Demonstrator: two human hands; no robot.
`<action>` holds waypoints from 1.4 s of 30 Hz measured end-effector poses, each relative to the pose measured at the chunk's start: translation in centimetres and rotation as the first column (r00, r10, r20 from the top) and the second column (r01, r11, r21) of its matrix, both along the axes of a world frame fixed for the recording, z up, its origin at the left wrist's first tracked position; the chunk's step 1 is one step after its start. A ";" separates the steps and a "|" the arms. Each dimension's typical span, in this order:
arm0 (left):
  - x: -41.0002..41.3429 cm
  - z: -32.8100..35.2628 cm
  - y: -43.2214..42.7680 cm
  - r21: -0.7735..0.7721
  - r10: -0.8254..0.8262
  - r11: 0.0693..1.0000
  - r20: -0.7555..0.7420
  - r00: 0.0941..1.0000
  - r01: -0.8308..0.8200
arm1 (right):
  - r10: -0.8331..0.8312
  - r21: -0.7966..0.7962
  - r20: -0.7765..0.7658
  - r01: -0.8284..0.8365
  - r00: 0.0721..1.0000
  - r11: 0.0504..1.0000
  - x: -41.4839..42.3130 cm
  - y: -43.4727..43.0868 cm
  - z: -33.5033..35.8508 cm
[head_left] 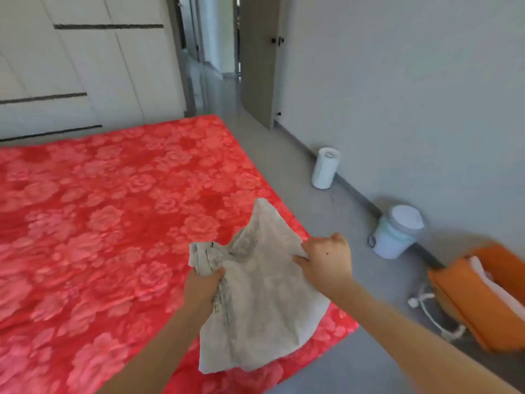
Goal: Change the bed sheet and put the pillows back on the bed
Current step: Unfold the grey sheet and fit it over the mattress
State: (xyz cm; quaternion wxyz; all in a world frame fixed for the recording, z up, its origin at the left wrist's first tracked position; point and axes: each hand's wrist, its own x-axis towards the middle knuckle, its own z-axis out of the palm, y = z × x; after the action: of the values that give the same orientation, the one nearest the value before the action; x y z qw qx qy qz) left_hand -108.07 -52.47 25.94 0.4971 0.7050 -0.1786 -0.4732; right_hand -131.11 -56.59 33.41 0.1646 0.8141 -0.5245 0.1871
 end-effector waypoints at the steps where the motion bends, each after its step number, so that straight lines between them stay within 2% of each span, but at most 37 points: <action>1: -1.7 -0.4 -1.8 0.023 -0.036 0.999 -0.022 0.999 0.037 | -0.014 -0.020 -0.003 0.014 1.000 1.000 -1.7 -1.0 0.1; 3: -4.9 -1.3 -5.3 0.083 -0.089 0.992 -0.066 0.994 0.094 | -0.016 -0.043 0.041 0.018 0.999 0.999 -4.8 -3.1 0.1; 7: -10.9 -3.1 -10.2 0.257 -0.158 0.947 -0.144 0.977 0.191 | -0.027 -0.024 0.264 0.034 0.964 0.999 -11.0 -8.3 0.0; 11: -17.5 -3.5 -13.8 0.360 -0.258 0.873 -0.233 0.937 0.330 | 0.092 0.025 0.462 -0.117 0.882 0.993 -16.9 -13.6 0.8; 12: -19.1 -3.1 -14.9 0.351 -0.287 0.872 -0.197 0.938 0.341 | 0.136 0.020 0.475 -0.166 0.869 0.986 -18.3 -14.7 1.3; 13: -20.8 -2.2 -15.9 0.336 -0.311 0.887 -0.071 0.948 0.316 | 0.176 0.022 0.492 -0.215 0.852 0.976 -19.8 -15.9 1.7; 15: -23.7 -0.1 -18.1 0.221 -0.313 0.941 0.291 0.904 0.255 | 0.221 0.058 0.556 -0.303 0.801 0.951 -22.9 -18.4 2.5; 16: -25.0 1.2 -19.2 0.129 -0.262 0.965 0.487 0.833 0.227 | 0.238 0.077 0.568 -0.339 0.788 0.938 -24.5 -19.7 3.0; 17: -26.1 2.6 -20.4 0.024 -0.181 0.974 0.674 0.716 0.224 | 0.261 0.089 0.557 -0.370 0.788 0.925 -25.9 -21.1 3.5; 19: -27.7 5.1 -22.6 -0.111 -0.014 0.950 0.918 0.397 0.290 | 0.318 0.136 0.506 -0.438 0.802 0.888 -28.2 -23.6 4.5; 20: -28.3 6.0 -23.7 -0.132 0.053 0.931 0.971 0.233 0.340 | 0.345 0.181 0.475 -0.474 0.809 0.862 -29.2 -24.7 4.8; 22: -29.2 7.7 -25.7 -0.043 0.063 0.899 0.998 -0.030 0.435 | 0.434 0.223 0.411 -0.550 0.802 0.805 -30.9 -26.6 4.8; 24: -29.5 8.1 -28.0 0.134 -0.030 0.856 0.977 -0.211 0.500 | 0.509 0.212 0.373 -0.605 0.776 0.767 -32.4 -28.7 4.4; 25: -29.6 8.0 -29.1 0.212 -0.087 0.825 0.964 -0.252 0.525 | 0.524 0.206 0.375 -0.620 0.764 0.757 -33.0 -30.0 4.2; 26: -29.7 7.8 -30.0 0.252 -0.142 0.803 0.961 -0.237 0.540 | 0.525 0.210 0.378 -0.623 0.763 0.754 -33.5 -31.3 4.0; 27: -29.9 7.5 -30.6 0.266 -0.216 0.789 0.964 -0.156 0.554 | 0.514 0.221 0.380 -0.615 0.769 0.757 -34.0 -32.6 3.8; 29: -30.7 7.0 -31.7 0.265 -0.391 0.781 0.914 0.112 0.565 | 0.492 0.255 0.372 -0.596 0.787 0.761 -34.9 -35.3 3.2; 30: -31.1 6.8 -32.6 0.263 -0.406 0.788 0.902 0.147 0.557 | 0.491 0.266 0.366 -0.594 0.791 0.759 -35.2 -36.6 2.9; 32: -31.6 6.4 -34.8 0.280 -0.394 0.793 0.913 0.104 0.541 | 0.478 0.307 0.361 -0.586 0.801 0.750 -35.6 -39.7 2.3; 34: -31.4 6.1 -37.5 0.310 -0.415 0.798 0.904 0.100 0.517 | 0.461 0.366 0.361 -0.577 0.811 0.730 -35.3 -43.5 1.7; 39: -28.4 5.5 -44.7 0.330 -0.455 0.835 0.865 0.214 0.440 | 0.538 0.450 0.293 -0.610 0.791 0.652 -30.0 -54.7 1.5; 42: -26.4 6.0 -47.9 0.348 -0.440 0.872 0.866 0.240 0.344 | 0.623 0.434 0.230 -0.652 0.747 0.622 -25.6 -60.4 2.0</action>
State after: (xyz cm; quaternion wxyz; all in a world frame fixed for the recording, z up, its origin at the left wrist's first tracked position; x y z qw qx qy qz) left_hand -134.50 -100.37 31.91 0.1423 0.7977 -0.5764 -0.1057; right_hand -156.72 -117.02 35.46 -0.1385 0.9547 -0.2356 0.1177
